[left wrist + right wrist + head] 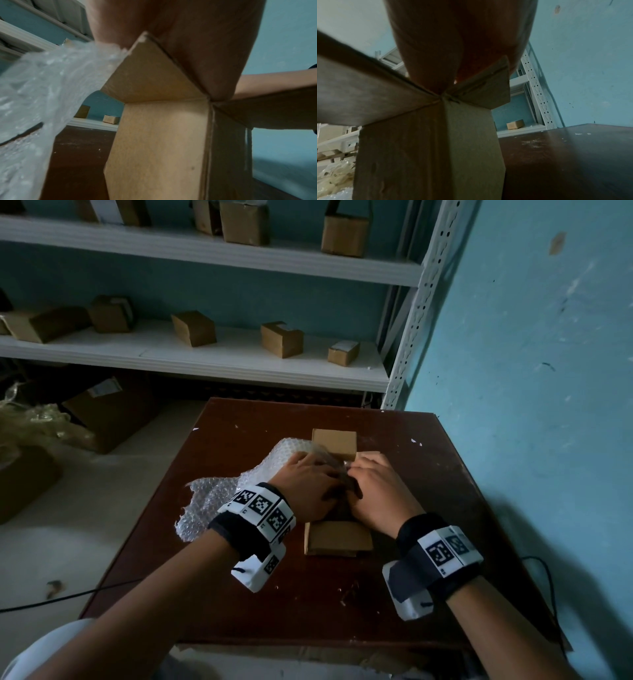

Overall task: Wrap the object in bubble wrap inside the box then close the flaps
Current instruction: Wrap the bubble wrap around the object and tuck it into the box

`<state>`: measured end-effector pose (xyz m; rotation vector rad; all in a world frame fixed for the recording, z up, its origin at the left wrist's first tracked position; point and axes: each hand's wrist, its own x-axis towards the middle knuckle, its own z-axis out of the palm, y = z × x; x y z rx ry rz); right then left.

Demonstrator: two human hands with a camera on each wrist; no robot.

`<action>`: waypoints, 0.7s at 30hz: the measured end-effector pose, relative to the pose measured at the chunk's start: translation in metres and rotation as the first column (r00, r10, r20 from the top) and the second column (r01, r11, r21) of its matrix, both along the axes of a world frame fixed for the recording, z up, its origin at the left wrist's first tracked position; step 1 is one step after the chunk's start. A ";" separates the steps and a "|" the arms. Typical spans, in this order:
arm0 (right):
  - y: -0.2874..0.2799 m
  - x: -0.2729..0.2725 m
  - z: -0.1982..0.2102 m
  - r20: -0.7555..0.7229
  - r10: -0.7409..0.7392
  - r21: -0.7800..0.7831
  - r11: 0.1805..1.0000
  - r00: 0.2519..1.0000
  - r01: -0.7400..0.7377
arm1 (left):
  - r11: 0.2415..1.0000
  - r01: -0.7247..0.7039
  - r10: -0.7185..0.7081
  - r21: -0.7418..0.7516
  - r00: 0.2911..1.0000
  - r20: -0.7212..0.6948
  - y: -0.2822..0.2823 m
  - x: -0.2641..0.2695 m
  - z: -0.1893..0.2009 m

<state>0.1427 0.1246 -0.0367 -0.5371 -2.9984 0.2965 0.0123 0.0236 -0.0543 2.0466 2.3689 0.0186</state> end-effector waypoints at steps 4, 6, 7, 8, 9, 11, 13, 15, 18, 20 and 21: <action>-0.001 -0.001 0.001 0.084 -0.005 0.078 0.997 0.996 -0.001 | 1.000 -0.006 0.006 -0.022 1.000 0.001 0.001 -0.002 -0.001; -0.002 -0.003 0.002 0.132 -0.020 0.104 0.995 0.991 0.007 | 1.000 -0.008 0.008 -0.024 1.000 0.007 0.002 -0.003 -0.001; -0.003 -0.004 0.002 0.154 -0.026 0.114 0.993 0.988 0.008 | 1.000 -0.011 0.011 -0.025 1.000 0.011 0.003 -0.004 0.000; -0.003 -0.005 0.003 0.172 -0.030 0.124 0.992 0.985 0.009 | 1.000 -0.016 0.016 -0.025 1.000 0.019 0.003 -0.005 0.001; -0.003 -0.006 0.004 0.187 -0.035 0.129 0.992 0.982 0.011 | 1.000 -0.019 0.020 -0.023 0.999 0.032 0.003 -0.007 0.002; -0.003 -0.007 0.005 0.195 -0.044 0.130 0.991 0.980 0.019 | 1.000 -0.021 0.022 -0.018 0.999 0.045 0.002 -0.010 0.007; -0.003 -0.008 0.006 0.197 -0.042 0.124 0.992 0.980 0.017 | 0.999 -0.027 0.027 -0.020 0.999 0.021 0.001 -0.013 0.011; -0.003 -0.009 0.008 0.224 -0.030 0.124 0.992 0.974 0.002 | 0.999 -0.030 0.029 -0.038 0.999 -0.036 -0.001 -0.015 0.013; -0.001 -0.011 0.007 0.264 -0.029 0.160 0.987 0.964 -0.014 | 0.996 -0.082 0.080 -0.032 0.996 -0.046 -0.004 -0.017 0.018; 0.001 -0.014 0.004 0.278 -0.033 0.191 0.981 0.960 -0.022 | 0.994 -0.103 0.103 -0.034 0.995 -0.013 -0.005 -0.019 0.020; 0.001 -0.015 0.003 0.283 -0.037 0.202 0.979 0.958 -0.022 | 0.994 -0.100 0.100 -0.041 0.995 -0.003 -0.005 -0.020 0.019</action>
